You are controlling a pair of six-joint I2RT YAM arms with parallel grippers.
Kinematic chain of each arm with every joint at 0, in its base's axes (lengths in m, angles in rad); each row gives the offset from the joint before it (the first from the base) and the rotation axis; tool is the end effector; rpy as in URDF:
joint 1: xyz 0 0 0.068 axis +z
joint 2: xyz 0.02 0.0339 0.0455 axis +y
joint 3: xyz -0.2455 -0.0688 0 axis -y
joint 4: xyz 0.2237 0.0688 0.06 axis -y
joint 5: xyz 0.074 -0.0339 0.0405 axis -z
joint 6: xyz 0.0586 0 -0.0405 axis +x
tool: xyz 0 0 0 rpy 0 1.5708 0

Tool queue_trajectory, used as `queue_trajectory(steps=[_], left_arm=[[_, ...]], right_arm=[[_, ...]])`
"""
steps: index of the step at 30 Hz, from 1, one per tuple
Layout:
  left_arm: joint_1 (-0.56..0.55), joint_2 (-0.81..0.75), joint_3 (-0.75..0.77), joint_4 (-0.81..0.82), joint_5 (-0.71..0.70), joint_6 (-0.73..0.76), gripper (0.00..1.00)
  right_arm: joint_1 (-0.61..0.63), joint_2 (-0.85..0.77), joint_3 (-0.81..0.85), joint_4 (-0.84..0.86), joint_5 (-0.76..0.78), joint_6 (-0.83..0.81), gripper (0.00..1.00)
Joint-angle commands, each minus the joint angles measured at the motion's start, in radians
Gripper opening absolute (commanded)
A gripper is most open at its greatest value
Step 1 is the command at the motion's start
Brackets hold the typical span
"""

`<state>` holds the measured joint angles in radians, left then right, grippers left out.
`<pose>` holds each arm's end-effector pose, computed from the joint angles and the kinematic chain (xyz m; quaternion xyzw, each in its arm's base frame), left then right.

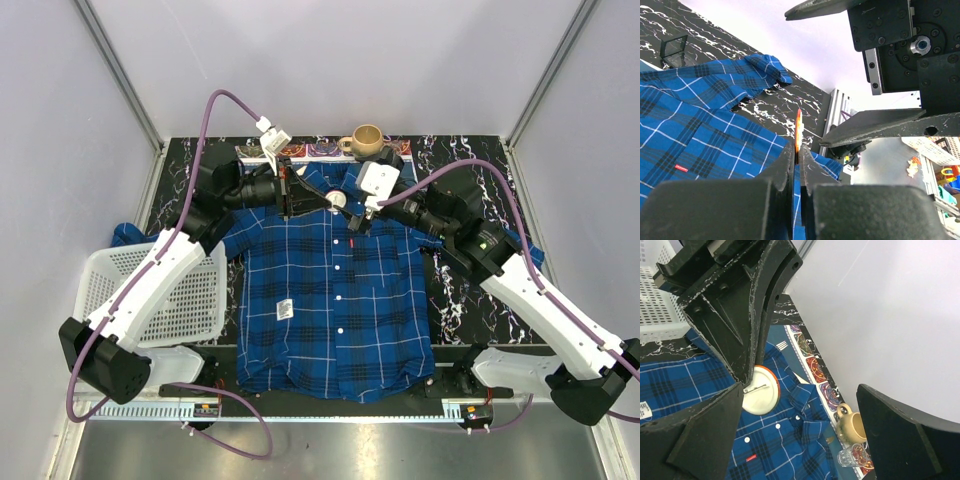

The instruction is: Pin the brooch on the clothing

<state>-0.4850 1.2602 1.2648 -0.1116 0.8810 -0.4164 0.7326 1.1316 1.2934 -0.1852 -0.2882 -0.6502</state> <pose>0.2258 -0.1701 0.3964 0.3079 0.6627 -0.5488 0.4060 0.1798 0.1842 0.4279 -0.5287 0.4814 0.1311 0.6867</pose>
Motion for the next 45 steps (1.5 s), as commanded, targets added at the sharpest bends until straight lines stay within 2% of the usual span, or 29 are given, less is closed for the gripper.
queue_trajectory(steps=[1,16,32,36,42,45], left_arm=[[0.0,-0.007,-0.018,0.0,0.035,0.021,0.0],[-0.001,-0.012,-0.028,-0.048,0.062,0.097,0.0],[0.0,-0.025,-0.012,-0.187,0.07,0.255,0.0],[0.0,-0.022,-0.007,-0.201,0.061,0.257,0.0],[0.036,0.011,0.016,-0.209,0.032,0.192,0.0],[0.043,0.008,0.025,-0.223,0.033,0.267,0.0]], right_arm=[[0.001,-0.024,0.018,0.081,0.087,-0.019,1.0],[0.001,-0.009,0.03,0.085,0.142,-0.02,1.0],[-0.018,0.011,0.06,0.066,0.167,0.009,0.99],[-0.021,0.002,0.069,0.069,0.124,0.024,1.0],[-0.019,-0.036,0.07,0.056,-0.028,0.067,1.0],[-0.019,-0.023,0.108,0.011,-0.037,0.11,1.0]])
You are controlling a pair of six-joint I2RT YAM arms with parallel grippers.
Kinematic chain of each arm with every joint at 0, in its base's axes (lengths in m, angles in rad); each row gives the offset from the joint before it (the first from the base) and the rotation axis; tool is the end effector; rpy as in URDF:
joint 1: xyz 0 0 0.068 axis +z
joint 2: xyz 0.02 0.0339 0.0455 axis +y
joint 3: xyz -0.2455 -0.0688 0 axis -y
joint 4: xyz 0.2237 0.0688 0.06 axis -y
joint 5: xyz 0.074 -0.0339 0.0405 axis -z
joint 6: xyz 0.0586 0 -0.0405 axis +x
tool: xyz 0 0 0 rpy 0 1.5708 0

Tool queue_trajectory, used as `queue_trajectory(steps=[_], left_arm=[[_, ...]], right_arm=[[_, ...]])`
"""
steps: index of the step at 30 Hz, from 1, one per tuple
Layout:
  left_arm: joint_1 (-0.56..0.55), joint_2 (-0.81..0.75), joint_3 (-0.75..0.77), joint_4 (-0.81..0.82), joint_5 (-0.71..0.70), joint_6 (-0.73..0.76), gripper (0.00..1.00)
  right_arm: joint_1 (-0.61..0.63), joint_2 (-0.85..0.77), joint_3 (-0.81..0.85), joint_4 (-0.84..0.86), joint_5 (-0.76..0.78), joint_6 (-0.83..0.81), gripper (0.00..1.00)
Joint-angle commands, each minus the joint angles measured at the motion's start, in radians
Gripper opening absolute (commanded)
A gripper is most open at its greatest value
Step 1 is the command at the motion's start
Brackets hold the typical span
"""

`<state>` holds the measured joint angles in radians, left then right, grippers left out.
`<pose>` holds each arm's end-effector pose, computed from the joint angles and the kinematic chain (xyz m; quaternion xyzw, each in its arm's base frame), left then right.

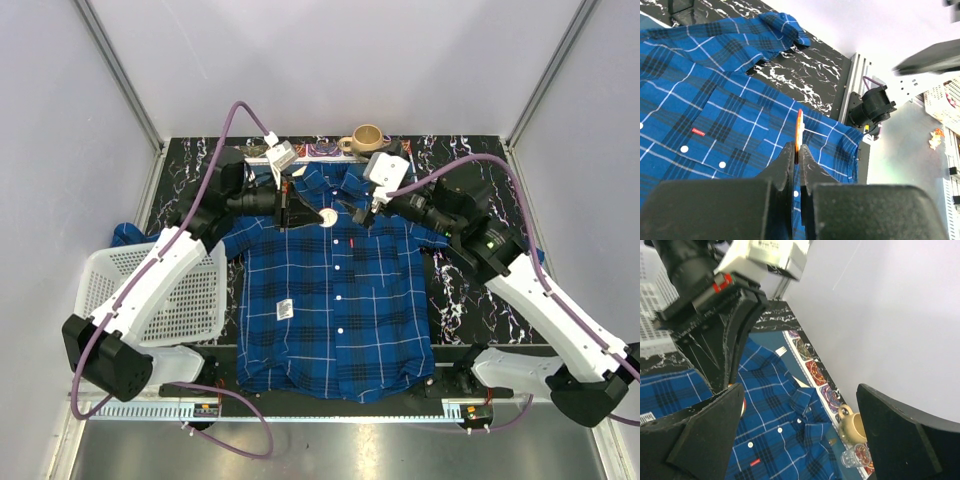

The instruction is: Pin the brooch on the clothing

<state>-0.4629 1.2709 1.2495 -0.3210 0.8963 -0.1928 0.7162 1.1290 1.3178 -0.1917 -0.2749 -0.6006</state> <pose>0.2270 -0.1645 0.3661 0.3466 0.6962 -0.5025 0.3777 0.1811 0.1787 0.4360 -0.5057 0.4956 0.1373 0.6926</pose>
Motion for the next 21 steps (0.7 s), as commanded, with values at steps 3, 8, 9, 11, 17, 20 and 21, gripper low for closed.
queue_trajectory(steps=[3,8,9,11,17,20,21], left_arm=[[0.02,-0.001,0.089,-0.105,0.006,0.168,0.0],[0.02,0.024,0.168,-0.304,0.009,0.328,0.0],[0.02,0.024,0.18,-0.322,0.007,0.358,0.0],[0.02,0.024,0.191,-0.38,0.013,0.395,0.0],[0.018,0.041,0.232,-0.489,0.024,0.501,0.0],[0.012,0.051,0.243,-0.506,0.033,0.523,0.0],[0.006,0.059,0.249,-0.513,0.03,0.542,0.0]], right_arm=[[-0.021,0.011,0.116,-0.076,-0.056,0.082,0.98],[-0.203,0.107,0.214,-0.313,-0.404,0.255,0.69],[-0.225,0.156,0.262,-0.398,-0.468,0.26,0.59],[-0.259,0.216,0.322,-0.466,-0.622,0.246,0.53],[-0.261,0.328,0.425,-0.716,-0.848,0.121,0.49],[-0.242,0.373,0.44,-0.718,-0.863,0.142,0.52],[-0.226,0.38,0.446,-0.719,-0.859,0.143,0.52]])
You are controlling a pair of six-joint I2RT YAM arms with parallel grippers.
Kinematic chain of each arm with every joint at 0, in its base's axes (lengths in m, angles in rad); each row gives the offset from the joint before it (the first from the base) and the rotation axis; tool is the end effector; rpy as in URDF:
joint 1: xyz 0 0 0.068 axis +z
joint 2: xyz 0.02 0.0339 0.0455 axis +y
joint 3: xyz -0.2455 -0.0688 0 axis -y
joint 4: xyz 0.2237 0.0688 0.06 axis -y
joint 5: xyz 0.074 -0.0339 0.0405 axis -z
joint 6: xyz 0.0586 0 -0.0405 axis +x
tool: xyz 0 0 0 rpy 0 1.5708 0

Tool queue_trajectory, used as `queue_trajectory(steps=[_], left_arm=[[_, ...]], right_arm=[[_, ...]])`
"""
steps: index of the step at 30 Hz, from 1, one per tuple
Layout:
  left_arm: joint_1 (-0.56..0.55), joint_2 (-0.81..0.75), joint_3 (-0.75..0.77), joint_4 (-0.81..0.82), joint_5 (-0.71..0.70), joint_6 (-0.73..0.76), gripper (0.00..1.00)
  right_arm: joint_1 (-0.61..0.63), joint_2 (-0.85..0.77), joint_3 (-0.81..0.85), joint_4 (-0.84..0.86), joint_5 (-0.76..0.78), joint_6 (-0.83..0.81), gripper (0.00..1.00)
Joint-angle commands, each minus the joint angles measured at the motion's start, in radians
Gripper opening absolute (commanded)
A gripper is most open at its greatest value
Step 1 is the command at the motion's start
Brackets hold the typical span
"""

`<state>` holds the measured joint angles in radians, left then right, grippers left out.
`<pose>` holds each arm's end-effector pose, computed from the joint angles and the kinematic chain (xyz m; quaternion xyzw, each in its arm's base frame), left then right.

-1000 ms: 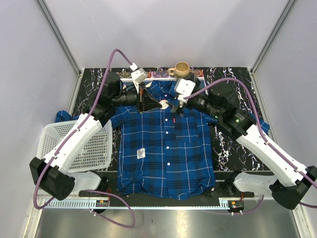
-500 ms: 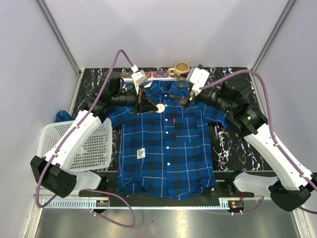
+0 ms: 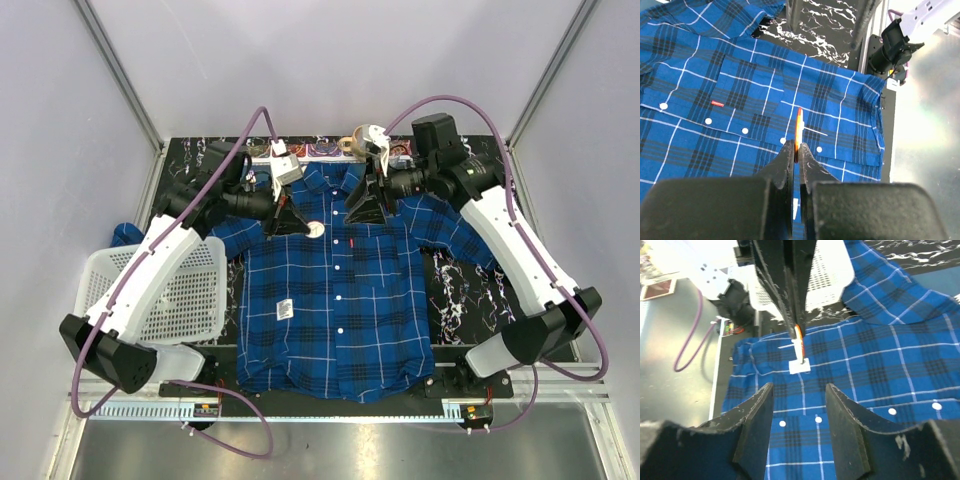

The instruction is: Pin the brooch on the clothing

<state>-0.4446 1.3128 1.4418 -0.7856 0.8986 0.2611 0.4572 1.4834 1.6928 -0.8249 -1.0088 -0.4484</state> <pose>0.2141 -0.1528 0.3717 0.4592 0.6922 -0.4245 0.3602 0.2391 0.1729 0.4025 -0.5399 0.6019 0.4310 0.4006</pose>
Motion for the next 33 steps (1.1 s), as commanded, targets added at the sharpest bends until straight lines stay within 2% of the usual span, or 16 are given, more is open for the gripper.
queue_trajectory(steps=[1,10,21,24,28,29,31,33], left_arm=[[-0.019,0.022,0.061,-0.069,0.02,0.099,0.0],[-0.036,0.042,0.094,-0.104,0.045,0.121,0.0],[-0.06,0.029,0.092,-0.104,0.054,0.118,0.0],[-0.068,0.031,0.092,-0.103,0.051,0.118,0.0],[-0.071,0.04,0.1,-0.103,0.053,0.116,0.0],[-0.071,0.04,0.098,-0.103,0.051,0.112,0.0],[-0.071,0.048,0.104,-0.104,0.054,0.104,0.0],[-0.063,0.051,0.115,-0.099,0.056,0.092,0.0]], right_arm=[[0.044,0.035,0.076,-0.089,-0.122,-0.01,0.53],[0.123,0.08,0.041,-0.083,-0.04,-0.036,0.48],[0.155,0.089,-0.024,0.03,0.012,0.027,0.45],[0.159,0.09,-0.03,0.047,0.016,0.034,0.41],[0.164,0.08,-0.05,0.056,0.019,0.031,0.26],[0.164,0.077,-0.056,0.059,0.018,0.031,0.13],[0.164,0.072,-0.065,0.063,0.019,0.033,0.0],[0.163,0.064,-0.071,0.082,0.022,0.048,0.0]])
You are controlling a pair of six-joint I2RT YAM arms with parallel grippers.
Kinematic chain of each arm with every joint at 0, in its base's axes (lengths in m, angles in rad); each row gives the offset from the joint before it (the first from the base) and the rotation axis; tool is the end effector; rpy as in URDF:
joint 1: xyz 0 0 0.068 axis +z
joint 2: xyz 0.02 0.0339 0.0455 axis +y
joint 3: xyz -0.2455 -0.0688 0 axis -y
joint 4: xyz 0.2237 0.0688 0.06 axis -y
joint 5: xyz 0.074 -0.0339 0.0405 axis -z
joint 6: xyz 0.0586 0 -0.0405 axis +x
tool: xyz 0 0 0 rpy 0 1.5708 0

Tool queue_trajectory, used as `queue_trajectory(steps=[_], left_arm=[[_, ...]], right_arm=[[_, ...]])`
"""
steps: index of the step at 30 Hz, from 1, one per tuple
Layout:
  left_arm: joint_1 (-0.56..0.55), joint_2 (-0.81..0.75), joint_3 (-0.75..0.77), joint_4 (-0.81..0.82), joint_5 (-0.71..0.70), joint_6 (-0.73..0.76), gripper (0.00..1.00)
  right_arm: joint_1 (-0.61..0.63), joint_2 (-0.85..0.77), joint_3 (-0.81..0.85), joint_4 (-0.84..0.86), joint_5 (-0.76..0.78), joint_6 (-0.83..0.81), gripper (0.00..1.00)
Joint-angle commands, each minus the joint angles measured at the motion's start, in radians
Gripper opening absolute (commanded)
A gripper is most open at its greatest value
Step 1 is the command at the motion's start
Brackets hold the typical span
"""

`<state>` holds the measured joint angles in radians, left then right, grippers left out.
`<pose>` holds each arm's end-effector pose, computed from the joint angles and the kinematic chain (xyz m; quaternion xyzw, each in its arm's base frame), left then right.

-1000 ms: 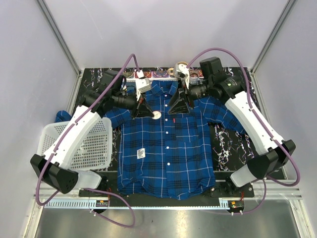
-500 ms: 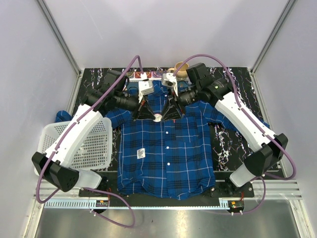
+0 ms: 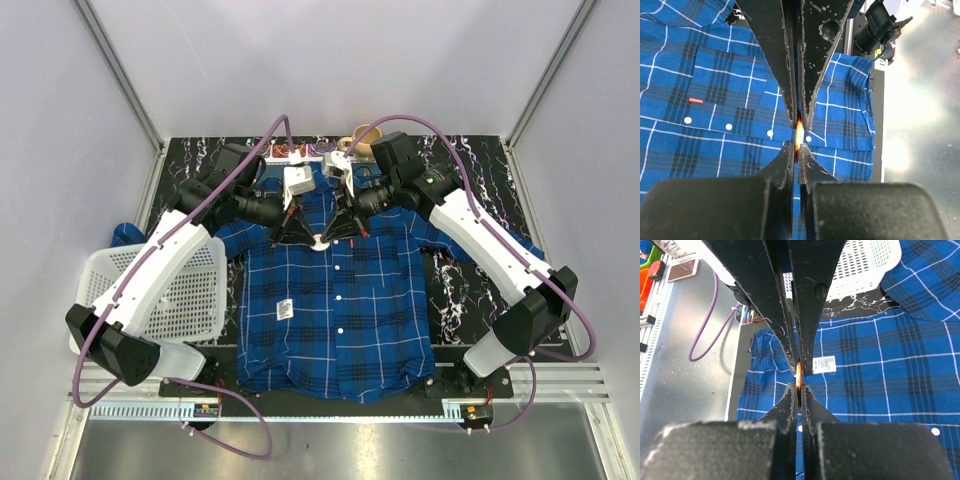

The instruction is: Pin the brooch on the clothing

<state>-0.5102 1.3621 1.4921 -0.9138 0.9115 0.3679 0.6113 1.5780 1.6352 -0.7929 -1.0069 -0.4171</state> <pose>0.2051 -0.1679 0.3646 0.5053 0.6789 -0.4299 0.3145 0.2334 0.2241 0.3610 -0.5641 0.6009 0.4734 0.3108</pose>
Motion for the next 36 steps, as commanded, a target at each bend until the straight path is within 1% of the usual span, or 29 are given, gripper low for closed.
queue_trajectory(steps=[1,2,3,4,5,6,7,8,9,10,11,12,13,14,15,16,17,18,19,20,23,25,26,29,34,36], left_arm=[[0.01,0.006,0.069,0.038,0.049,-0.05,0.01],[0.021,0.008,0.069,0.077,0.053,-0.079,0.07],[0.06,0.006,0.066,0.108,0.082,-0.116,0.13],[0.09,-0.001,0.057,0.149,0.104,-0.218,0.31],[0.12,-0.009,0.044,0.267,0.151,-0.281,0.39],[0.178,-0.02,0.005,0.335,0.162,-0.346,0.47],[0.206,-0.052,-0.021,0.48,0.168,-0.465,0.57],[0.251,-0.072,-0.089,0.569,0.168,-0.524,0.62],[0.268,-0.096,-0.133,0.664,0.162,-0.65,0.67],[0.283,-0.148,-0.179,0.866,0.149,-0.719,0.72],[0.301,-0.168,-0.264,0.959,0.114,-0.78,0.73],[0.305,-0.185,-0.298,1.034,0.093,-0.876,0.73],[0.306,-0.207,-0.323,1.132,0.072,-0.914,0.75],[0.306,-0.21,-0.355,1.173,0.035,-0.949,0.75],[0.305,-0.21,-0.365,1.213,0.02,-1.018,0.75],[0.305,-0.207,-0.372,1.277,0.003,-1.055,0.74],[0.305,-0.202,-0.381,1.305,-0.052,-1.092,0.74],[0.305,-0.192,-0.389,1.334,-0.08,-1.169,0.74],[0.305,-0.186,-0.398,1.413,-0.104,-1.208,0.74],[0.303,-0.179,-0.421,1.459,-0.152,-1.247,0.73],[0.263,-0.153,-0.42,1.549,-0.183,-1.261,0.73],[0.24,-0.135,-0.412,1.59,-0.197,-1.282,0.7],[0.21,-0.111,-0.4,1.613,-0.204,-1.306,0.66],[0.174,-0.08,-0.375,1.67,-0.226,-1.325,0.62],[0.133,-0.041,-0.348,1.696,-0.272,-1.351,0.58],[0.118,-0.034,-0.346,1.699,-0.28,-1.357,0.53]], right_arm=[[0.007,-0.033,-0.015,0.064,0.031,0.032,0.0],[0.002,-0.033,-0.02,0.086,0.031,0.085,0.0],[-0.008,-0.033,-0.028,0.154,0.03,0.13,0.0],[-0.04,-0.032,-0.034,0.199,0.021,0.18,0.0],[-0.066,-0.03,-0.038,0.257,0.001,0.31,0.0],[-0.091,-0.029,-0.058,0.391,-0.013,0.384,0.0],[-0.141,-0.026,-0.069,0.465,-0.042,0.552,0.0],[-0.168,-0.024,-0.101,0.556,-0.058,0.645,0.0],[-0.188,-0.024,-0.124,0.768,-0.068,0.744,0.0],[-0.223,-0.023,-0.149,0.905,-0.087,0.967,0.0],[-0.235,-0.016,-0.175,1.037,-0.085,1.085,0.0],[-0.246,0.002,-0.22,1.306,-0.081,1.201,0.0],[-0.258,0.014,-0.239,1.439,-0.062,1.418,0.0],[-0.26,0.036,-0.236,1.548,-0.049,1.483,0.0],[-0.26,0.039,-0.226,1.54,-0.039,1.483,0.0],[-0.26,0.036,-0.221,1.552,-0.012,1.491,0.0],[-0.26,0.039,-0.201,1.554,-0.004,1.497,0.0],[-0.262,0.04,-0.187,1.551,0.01,1.506,0.0],[-0.26,0.042,-0.176,1.549,0.014,1.517,0.0],[-0.259,0.046,-0.157,1.545,0.019,1.52,0.0],[-0.257,0.048,-0.137,1.529,0.039,1.522,0.0],[-0.252,0.043,-0.132,1.522,0.045,1.512,0.0],[-0.246,0.034,-0.136,1.512,0.05,1.505,0.0],[-0.242,0.02,-0.152,1.503,0.063,1.491,0.0],[-0.235,0.011,-0.152,1.502,0.088,1.485,0.0],[-0.234,0.011,-0.152,1.506,0.091,1.488,0.0]])
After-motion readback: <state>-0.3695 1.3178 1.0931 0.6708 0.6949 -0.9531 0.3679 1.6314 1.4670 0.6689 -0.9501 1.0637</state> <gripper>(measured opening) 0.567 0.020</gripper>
